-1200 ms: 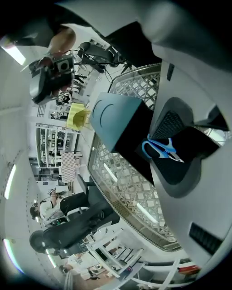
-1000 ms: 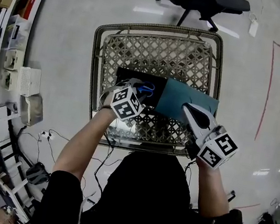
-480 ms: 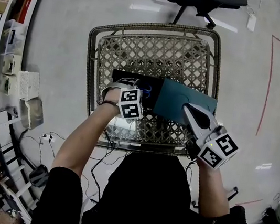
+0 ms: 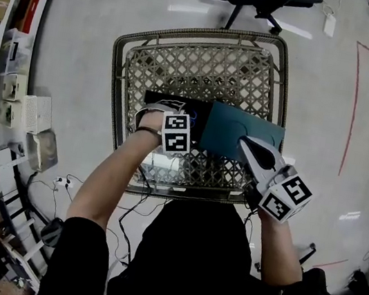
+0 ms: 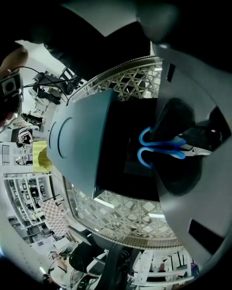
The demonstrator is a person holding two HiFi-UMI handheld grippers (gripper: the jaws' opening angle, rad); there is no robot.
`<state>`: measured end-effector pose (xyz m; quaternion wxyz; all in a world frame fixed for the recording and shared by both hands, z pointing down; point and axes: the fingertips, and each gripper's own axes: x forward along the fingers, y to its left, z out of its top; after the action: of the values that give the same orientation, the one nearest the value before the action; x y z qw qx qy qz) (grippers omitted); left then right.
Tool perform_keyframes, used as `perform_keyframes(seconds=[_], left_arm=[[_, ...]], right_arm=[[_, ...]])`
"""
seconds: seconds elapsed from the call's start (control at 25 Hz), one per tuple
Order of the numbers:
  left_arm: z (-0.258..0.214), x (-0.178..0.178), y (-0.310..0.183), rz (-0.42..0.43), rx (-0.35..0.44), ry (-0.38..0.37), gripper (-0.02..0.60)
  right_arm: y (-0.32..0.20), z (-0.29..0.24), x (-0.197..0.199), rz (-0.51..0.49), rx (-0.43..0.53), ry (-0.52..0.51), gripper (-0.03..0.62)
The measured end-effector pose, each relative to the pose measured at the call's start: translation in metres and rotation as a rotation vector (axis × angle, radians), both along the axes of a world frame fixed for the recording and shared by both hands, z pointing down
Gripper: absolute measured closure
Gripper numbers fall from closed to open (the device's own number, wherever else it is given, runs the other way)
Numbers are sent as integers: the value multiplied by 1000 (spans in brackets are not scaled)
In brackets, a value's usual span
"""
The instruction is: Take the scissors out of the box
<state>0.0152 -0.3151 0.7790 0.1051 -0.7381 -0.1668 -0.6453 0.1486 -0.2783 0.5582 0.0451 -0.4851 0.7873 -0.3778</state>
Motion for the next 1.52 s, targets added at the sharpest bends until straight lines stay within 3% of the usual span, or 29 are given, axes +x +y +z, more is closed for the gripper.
perform_keyframes(seconds=[0.2, 0.64, 0.92, 1.16, 1.52], left_arm=[[2, 2, -1, 13, 27, -69, 480], [-3, -1, -3, -131, 104, 45, 492], [-35, -2, -15, -304, 128, 164, 492], [-86, -5, -34, -496, 138, 309, 494], [-176, -11, -43, -633, 191, 518, 494]], right_arm=[[6, 4, -4, -3, 1, -12, 577], [23, -13, -3, 3, 19, 14, 577], [36, -31, -10, -3, 57, 37, 577], [37, -59, -25, -26, 118, 48, 578], [42, -105, -46, -75, 201, 94, 579]])
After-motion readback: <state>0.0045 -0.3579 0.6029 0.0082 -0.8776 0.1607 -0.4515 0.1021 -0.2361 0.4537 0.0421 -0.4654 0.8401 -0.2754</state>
